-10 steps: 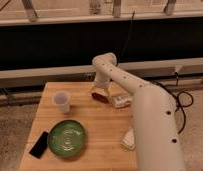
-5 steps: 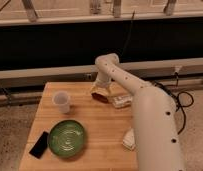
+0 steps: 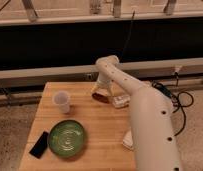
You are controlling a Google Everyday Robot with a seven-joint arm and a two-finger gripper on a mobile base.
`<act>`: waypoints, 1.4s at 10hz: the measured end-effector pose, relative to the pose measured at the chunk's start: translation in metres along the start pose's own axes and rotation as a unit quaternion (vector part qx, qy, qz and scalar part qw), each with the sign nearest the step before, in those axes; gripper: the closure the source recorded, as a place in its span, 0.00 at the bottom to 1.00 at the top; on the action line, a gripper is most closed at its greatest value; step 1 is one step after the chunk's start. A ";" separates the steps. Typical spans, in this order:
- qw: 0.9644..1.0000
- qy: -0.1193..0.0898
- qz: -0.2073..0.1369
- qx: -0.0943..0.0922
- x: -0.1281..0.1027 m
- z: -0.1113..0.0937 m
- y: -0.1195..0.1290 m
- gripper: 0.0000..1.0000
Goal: Place the pepper on the white sponge
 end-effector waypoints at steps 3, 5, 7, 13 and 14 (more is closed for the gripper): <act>1.000 -0.010 -0.017 -0.010 -0.005 0.006 -0.002 0.20; 0.999 -0.015 -0.030 -0.023 -0.011 0.011 -0.002 0.30; 0.999 -0.018 -0.040 -0.033 -0.014 0.015 -0.005 0.49; 0.997 -0.018 -0.060 -0.044 -0.025 0.009 -0.007 1.00; 0.997 -0.016 -0.062 -0.042 -0.026 0.006 -0.008 1.00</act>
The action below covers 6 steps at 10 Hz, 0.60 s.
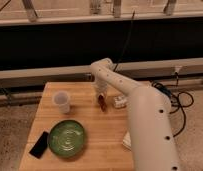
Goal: Place the pepper on the white sponge
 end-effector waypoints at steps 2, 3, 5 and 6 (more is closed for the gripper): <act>1.000 0.000 0.002 0.003 -0.003 -0.004 0.001 1.00; 1.000 0.001 0.006 0.002 -0.006 -0.004 0.005 1.00; 1.000 0.001 0.014 0.001 -0.025 -0.013 0.011 1.00; 1.000 0.002 0.014 0.002 -0.027 -0.014 0.012 1.00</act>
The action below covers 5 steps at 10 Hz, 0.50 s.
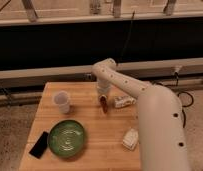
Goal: Place the pepper on the white sponge
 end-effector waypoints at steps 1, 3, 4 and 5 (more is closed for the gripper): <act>1.000 0.001 0.002 0.001 0.001 -0.002 0.001 1.00; 1.000 0.003 0.009 0.002 -0.006 -0.006 0.008 1.00; 1.000 0.001 0.012 0.002 -0.012 -0.008 0.010 1.00; 1.000 0.003 0.016 0.004 -0.021 -0.011 0.014 1.00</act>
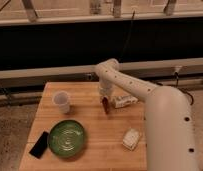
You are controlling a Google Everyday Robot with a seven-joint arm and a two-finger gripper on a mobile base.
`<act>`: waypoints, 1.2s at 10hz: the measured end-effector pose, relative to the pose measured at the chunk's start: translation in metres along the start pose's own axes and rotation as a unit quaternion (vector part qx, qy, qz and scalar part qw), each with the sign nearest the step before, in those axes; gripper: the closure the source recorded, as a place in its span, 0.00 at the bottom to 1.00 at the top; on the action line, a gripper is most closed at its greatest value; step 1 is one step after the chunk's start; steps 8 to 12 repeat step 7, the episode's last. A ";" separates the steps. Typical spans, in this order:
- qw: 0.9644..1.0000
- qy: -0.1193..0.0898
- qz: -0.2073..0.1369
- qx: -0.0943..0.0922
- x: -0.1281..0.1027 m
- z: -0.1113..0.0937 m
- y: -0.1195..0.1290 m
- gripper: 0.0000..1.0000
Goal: Place the pepper on the white sponge
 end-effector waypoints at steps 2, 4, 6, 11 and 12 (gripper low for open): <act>1.000 0.002 0.004 0.001 -0.004 -0.002 0.002 1.00; 1.000 0.002 0.009 0.004 -0.012 -0.008 0.008 1.00; 1.000 0.000 0.013 0.005 -0.025 -0.014 0.017 1.00; 1.000 0.000 0.015 0.006 -0.028 -0.015 0.020 1.00; 1.000 0.000 0.015 0.006 -0.028 -0.015 0.020 1.00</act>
